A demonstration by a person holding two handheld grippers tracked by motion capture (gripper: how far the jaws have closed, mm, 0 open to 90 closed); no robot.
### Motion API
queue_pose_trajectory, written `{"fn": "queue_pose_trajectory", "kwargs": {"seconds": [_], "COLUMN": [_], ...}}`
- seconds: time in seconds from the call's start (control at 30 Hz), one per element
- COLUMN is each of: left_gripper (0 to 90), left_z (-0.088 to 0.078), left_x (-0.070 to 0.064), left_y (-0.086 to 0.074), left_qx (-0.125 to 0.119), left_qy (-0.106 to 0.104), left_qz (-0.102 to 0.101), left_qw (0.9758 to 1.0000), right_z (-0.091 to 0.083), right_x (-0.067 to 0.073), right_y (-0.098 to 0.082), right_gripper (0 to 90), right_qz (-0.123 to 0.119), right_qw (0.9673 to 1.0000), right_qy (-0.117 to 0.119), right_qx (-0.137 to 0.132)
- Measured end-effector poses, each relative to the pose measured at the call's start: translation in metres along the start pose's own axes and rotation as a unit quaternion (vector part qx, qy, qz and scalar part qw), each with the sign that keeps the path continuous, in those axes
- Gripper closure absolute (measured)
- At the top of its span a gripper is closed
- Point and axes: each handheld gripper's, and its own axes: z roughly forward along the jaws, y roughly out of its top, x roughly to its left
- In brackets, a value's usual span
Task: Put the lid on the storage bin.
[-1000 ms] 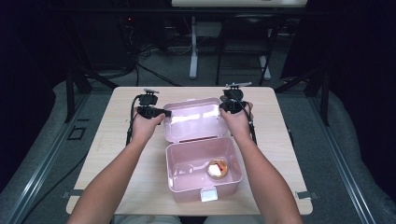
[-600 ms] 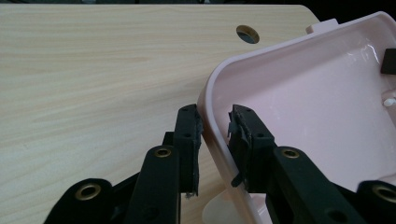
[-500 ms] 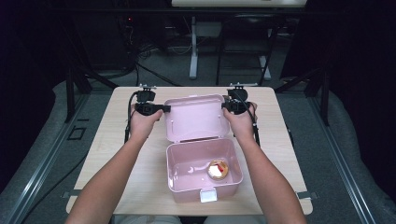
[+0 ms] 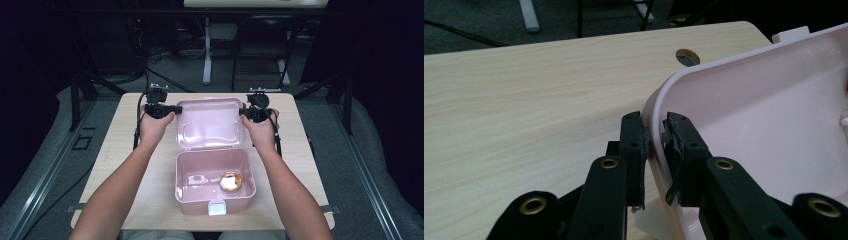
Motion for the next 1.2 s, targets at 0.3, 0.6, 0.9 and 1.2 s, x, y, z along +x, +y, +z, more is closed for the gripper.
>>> {"fn": "queue_pose_trajectory", "kwargs": {"seconds": [0.3,0.6,0.9,1.2], "left_gripper": [81.1,83.5,83.8,83.8], "left_z": [-0.016,-0.036,-0.054,-0.06], "left_x": [-0.003,-0.005,-0.007,-0.01], "left_y": [0.008,0.012,0.008,0.006], "left_qx": [-0.026,-0.054,-0.07,-0.073], "left_qy": [0.014,0.016,0.006,0.008], "left_qz": [0.022,0.039,0.052,0.063], "left_qw": [0.9993,0.9976,0.9962,0.9953], "right_z": [-0.012,-0.031,-0.037,-0.037], "right_x": [0.003,0.009,0.008,0.006], "right_y": [0.001,0.001,-0.001,0.001], "right_gripper": [85.9,83.7,78.5,74.7], "right_qz": [-0.007,-0.024,-0.032,-0.027], "right_qw": [0.9995,0.9973,0.9932,0.9884], "right_qy": [0.024,0.058,0.104,0.148], "right_qx": [-0.018,-0.037,-0.04,-0.019]}}
